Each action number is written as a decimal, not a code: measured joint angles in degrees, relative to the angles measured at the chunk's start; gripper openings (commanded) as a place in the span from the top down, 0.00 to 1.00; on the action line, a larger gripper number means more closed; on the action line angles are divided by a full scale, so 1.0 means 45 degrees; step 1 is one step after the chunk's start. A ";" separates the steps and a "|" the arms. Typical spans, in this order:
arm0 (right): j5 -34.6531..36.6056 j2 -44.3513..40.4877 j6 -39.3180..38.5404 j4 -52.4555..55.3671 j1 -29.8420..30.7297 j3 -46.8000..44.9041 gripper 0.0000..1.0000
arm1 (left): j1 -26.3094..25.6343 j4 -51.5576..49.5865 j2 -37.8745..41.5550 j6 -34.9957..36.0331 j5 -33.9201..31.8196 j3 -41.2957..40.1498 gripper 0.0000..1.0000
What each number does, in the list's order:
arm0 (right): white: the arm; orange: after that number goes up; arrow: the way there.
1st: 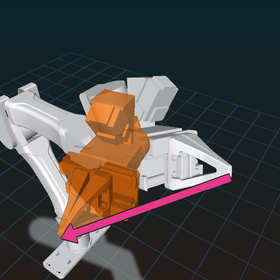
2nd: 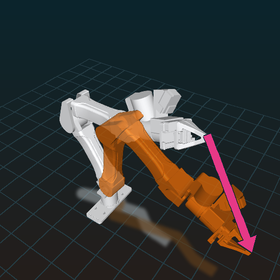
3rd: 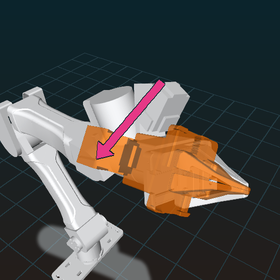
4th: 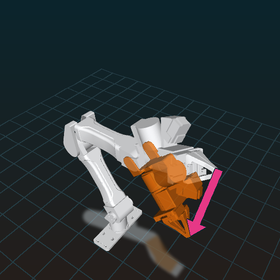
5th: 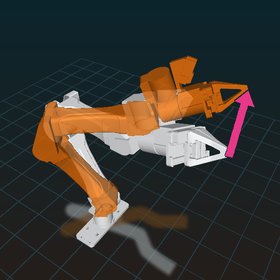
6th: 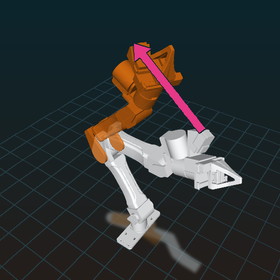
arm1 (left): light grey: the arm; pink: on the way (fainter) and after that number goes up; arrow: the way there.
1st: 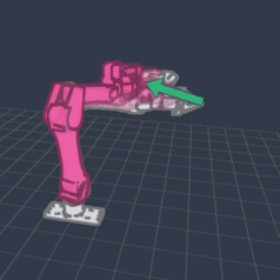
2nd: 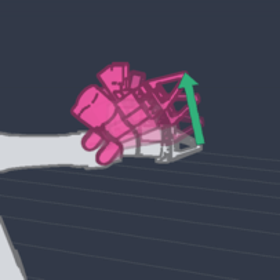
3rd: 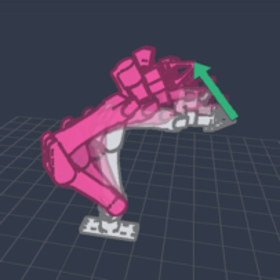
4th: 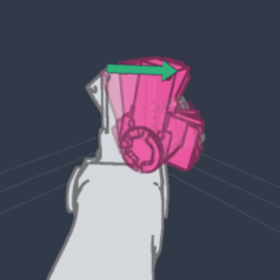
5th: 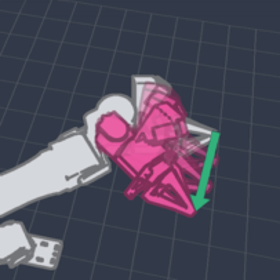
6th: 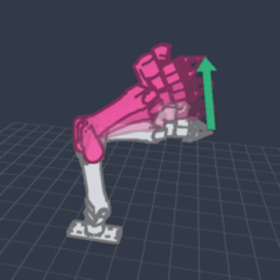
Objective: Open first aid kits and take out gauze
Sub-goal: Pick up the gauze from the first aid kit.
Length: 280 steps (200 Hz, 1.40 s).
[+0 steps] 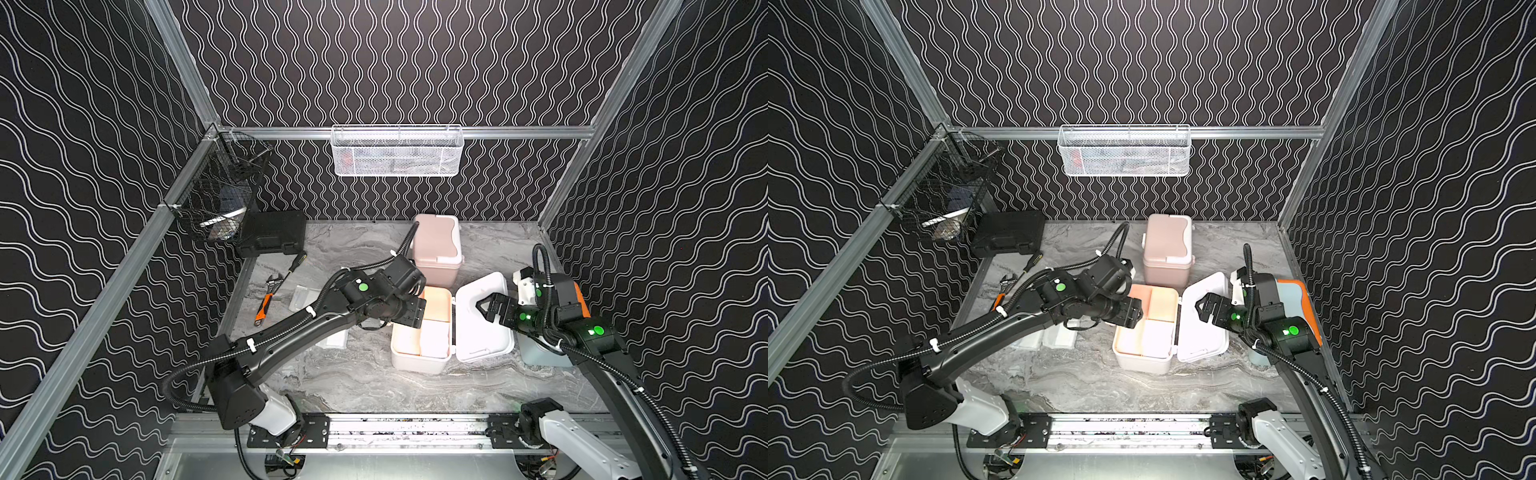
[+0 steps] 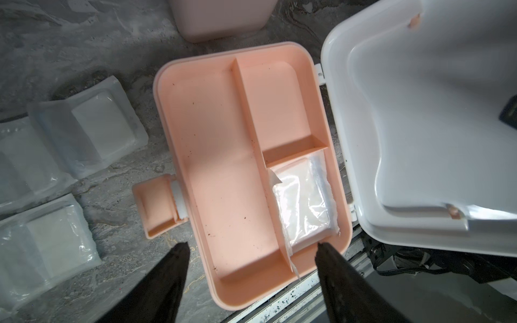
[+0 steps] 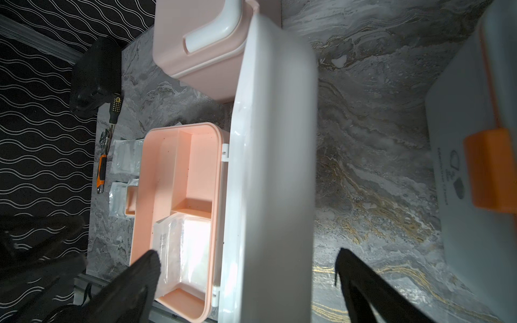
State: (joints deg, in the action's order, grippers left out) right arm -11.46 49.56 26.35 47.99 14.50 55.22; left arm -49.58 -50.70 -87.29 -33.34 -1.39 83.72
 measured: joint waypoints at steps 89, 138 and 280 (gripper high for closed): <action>-0.0044 -0.0107 0.0000 -0.0044 0.0000 -0.0102 0.00 | -0.0563 0.0957 -0.1171 -0.0607 0.0277 -0.0597 0.44; -0.0097 -0.0131 0.0000 -0.0044 0.0000 -0.0097 0.00 | -0.0860 0.1078 -0.1433 -0.0651 0.0277 -0.0597 0.54; -0.0131 -0.0151 0.0000 -0.0078 0.0000 -0.0194 0.00 | -0.0928 0.1520 -0.1729 -0.0690 0.0631 -0.0855 1.00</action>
State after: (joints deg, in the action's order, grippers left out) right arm -12.05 48.88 26.35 47.64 14.50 54.35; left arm -53.76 -43.86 -95.07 -36.45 1.45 79.88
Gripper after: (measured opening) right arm 0.998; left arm 0.061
